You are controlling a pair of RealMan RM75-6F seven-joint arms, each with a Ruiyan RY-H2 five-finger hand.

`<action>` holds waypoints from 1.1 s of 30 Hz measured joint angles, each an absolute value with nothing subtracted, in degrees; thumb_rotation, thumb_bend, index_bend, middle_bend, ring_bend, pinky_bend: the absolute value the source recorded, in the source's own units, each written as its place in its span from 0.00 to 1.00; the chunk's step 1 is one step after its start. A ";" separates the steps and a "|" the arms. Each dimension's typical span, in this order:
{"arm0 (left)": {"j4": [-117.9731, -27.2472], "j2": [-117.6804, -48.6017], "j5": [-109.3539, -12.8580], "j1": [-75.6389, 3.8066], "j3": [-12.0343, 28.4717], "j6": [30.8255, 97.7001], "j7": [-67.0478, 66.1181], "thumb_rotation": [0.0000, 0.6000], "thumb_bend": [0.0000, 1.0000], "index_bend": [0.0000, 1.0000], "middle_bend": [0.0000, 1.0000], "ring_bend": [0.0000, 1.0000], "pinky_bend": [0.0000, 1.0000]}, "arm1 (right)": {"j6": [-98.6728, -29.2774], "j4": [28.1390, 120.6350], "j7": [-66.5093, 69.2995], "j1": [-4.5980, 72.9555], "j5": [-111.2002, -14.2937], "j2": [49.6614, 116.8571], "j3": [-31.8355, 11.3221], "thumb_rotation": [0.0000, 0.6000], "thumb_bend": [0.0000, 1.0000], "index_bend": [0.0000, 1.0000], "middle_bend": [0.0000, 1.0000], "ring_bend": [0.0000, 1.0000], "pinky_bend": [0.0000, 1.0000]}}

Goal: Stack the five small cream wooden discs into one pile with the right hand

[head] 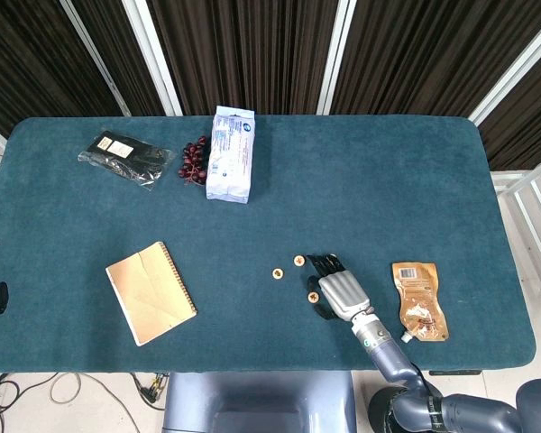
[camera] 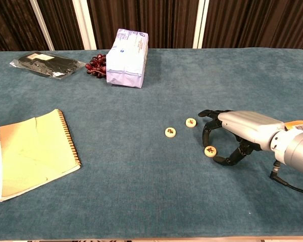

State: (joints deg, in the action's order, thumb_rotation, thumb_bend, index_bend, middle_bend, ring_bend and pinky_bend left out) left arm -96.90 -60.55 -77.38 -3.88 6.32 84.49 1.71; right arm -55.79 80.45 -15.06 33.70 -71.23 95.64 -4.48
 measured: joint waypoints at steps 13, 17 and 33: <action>-96.91 -60.57 -77.24 -3.86 6.40 84.47 1.99 1.00 0.49 0.16 0.00 0.00 0.00 | -55.39 80.10 -14.89 33.88 -71.16 95.65 -4.91 1.00 0.41 0.48 0.00 0.00 0.00; -96.77 -60.63 -77.27 -3.82 6.44 84.60 2.04 1.00 0.49 0.16 0.00 0.00 0.00 | -55.26 80.06 -14.78 33.85 -70.99 95.64 -5.01 1.00 0.41 0.49 0.00 0.00 0.00; -96.70 -60.72 -77.34 -3.82 6.46 84.71 1.82 1.00 0.49 0.16 0.00 0.00 0.00 | -54.51 79.98 -15.08 34.02 -70.75 95.71 -4.90 1.00 0.41 0.49 0.00 0.00 0.00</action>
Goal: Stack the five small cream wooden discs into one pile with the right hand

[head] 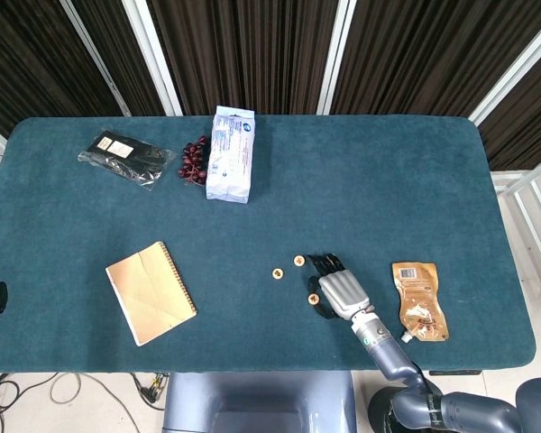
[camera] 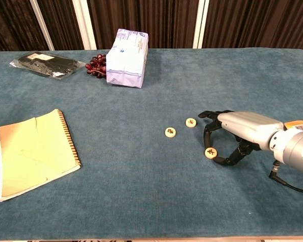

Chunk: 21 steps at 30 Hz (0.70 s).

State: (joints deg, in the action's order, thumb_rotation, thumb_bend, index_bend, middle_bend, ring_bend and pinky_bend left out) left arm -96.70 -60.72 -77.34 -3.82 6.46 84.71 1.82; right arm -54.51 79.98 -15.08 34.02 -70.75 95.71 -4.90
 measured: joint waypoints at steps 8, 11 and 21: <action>-96.69 -60.70 -77.32 -3.79 6.52 84.74 2.05 1.00 0.49 0.16 0.00 0.00 0.00 | -54.47 80.10 -15.26 34.11 -70.77 95.75 -4.99 1.00 0.41 0.55 0.00 0.00 0.00; -96.68 -60.69 -77.32 -3.79 6.51 84.70 2.10 1.00 0.49 0.17 0.00 0.00 0.00 | -54.58 80.46 -15.12 34.14 -70.88 95.49 -5.14 1.00 0.41 0.56 0.00 0.00 0.00; -96.75 -60.68 -77.44 -3.76 6.52 84.83 2.20 1.00 0.49 0.17 0.00 0.00 0.00 | -54.22 83.62 -14.68 34.71 -70.00 92.78 -6.82 1.00 0.41 0.56 0.00 0.00 0.00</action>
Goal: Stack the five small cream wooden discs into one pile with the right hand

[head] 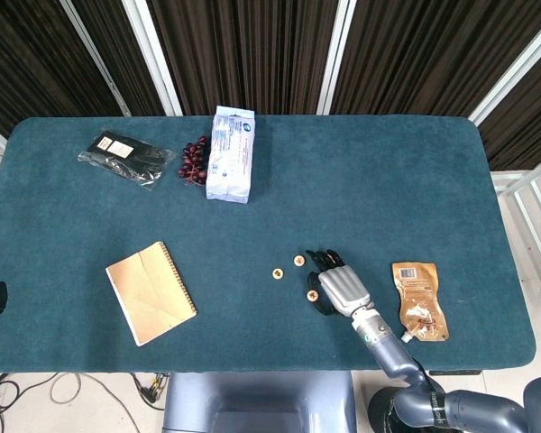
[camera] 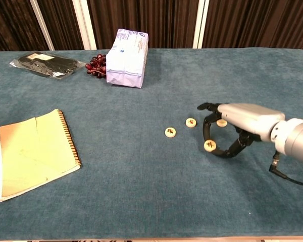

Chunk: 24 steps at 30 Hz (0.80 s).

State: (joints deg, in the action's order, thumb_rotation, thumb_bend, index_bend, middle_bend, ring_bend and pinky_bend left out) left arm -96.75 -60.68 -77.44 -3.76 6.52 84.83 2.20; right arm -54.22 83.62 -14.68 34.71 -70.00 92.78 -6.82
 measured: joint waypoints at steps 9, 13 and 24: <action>-96.83 -60.63 -77.21 -3.77 6.59 84.71 2.25 1.00 0.49 0.17 0.00 0.00 0.00 | -50.31 85.34 -15.86 37.57 -63.88 88.56 -10.63 1.00 0.41 0.56 0.00 0.00 0.00; -96.88 -60.62 -77.30 -3.75 6.55 84.76 2.16 1.00 0.49 0.17 0.00 0.00 0.00 | -48.60 84.13 -17.73 39.65 -60.09 87.81 -12.26 1.00 0.41 0.56 0.00 0.00 0.00; -96.87 -60.57 -77.12 -3.76 6.63 84.67 2.32 1.00 0.49 0.16 0.00 0.00 0.00 | -44.37 77.56 -20.52 44.07 -50.64 88.55 -14.16 1.00 0.41 0.56 0.00 0.00 0.00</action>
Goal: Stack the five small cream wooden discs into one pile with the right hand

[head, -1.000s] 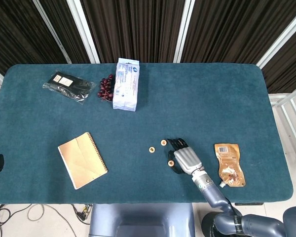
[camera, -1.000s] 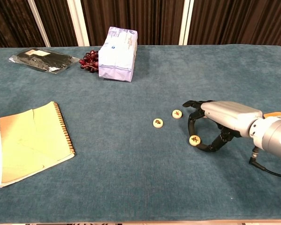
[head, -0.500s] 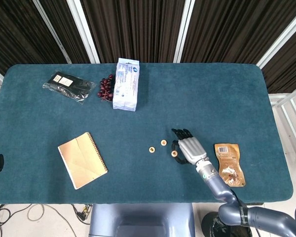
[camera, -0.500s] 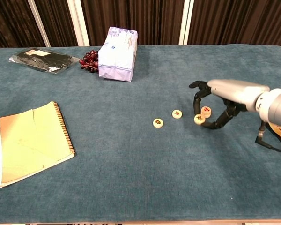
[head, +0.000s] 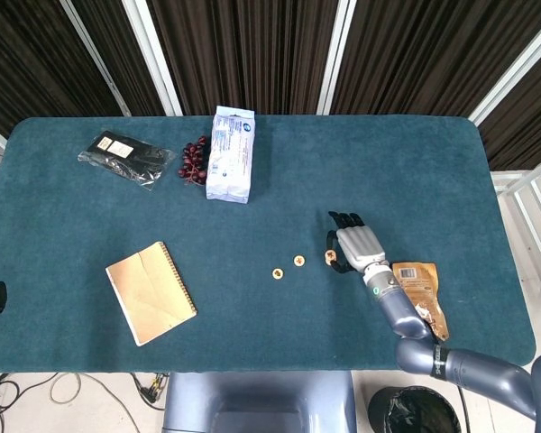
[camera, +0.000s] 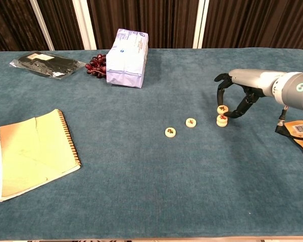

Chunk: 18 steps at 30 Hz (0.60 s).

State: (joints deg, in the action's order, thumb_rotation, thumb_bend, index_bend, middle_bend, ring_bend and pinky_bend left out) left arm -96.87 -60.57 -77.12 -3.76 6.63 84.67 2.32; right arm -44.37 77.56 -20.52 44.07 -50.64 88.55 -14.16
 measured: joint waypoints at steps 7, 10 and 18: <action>-96.79 -60.61 -77.19 -3.81 6.58 84.58 2.22 1.00 0.49 0.16 0.00 0.00 0.00 | -43.14 74.99 -19.92 45.19 -48.33 89.07 -13.81 1.00 0.41 0.56 0.00 0.00 0.00; -96.78 -60.65 -77.23 -3.78 6.59 84.71 2.13 1.00 0.49 0.17 0.00 0.00 0.00 | -42.90 74.50 -19.74 45.39 -48.00 89.16 -13.39 1.00 0.41 0.56 0.00 0.00 0.00; -96.72 -60.68 -77.19 -3.82 6.53 84.54 2.02 1.00 0.49 0.17 0.00 0.00 0.00 | -43.28 74.70 -18.94 45.46 -48.41 89.08 -12.49 1.00 0.41 0.56 0.00 0.00 0.00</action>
State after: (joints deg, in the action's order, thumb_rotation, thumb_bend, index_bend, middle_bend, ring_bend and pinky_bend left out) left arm -96.72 -60.68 -77.19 -3.82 6.53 84.54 2.02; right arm -43.28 74.70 -18.94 45.46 -48.41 89.08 -12.49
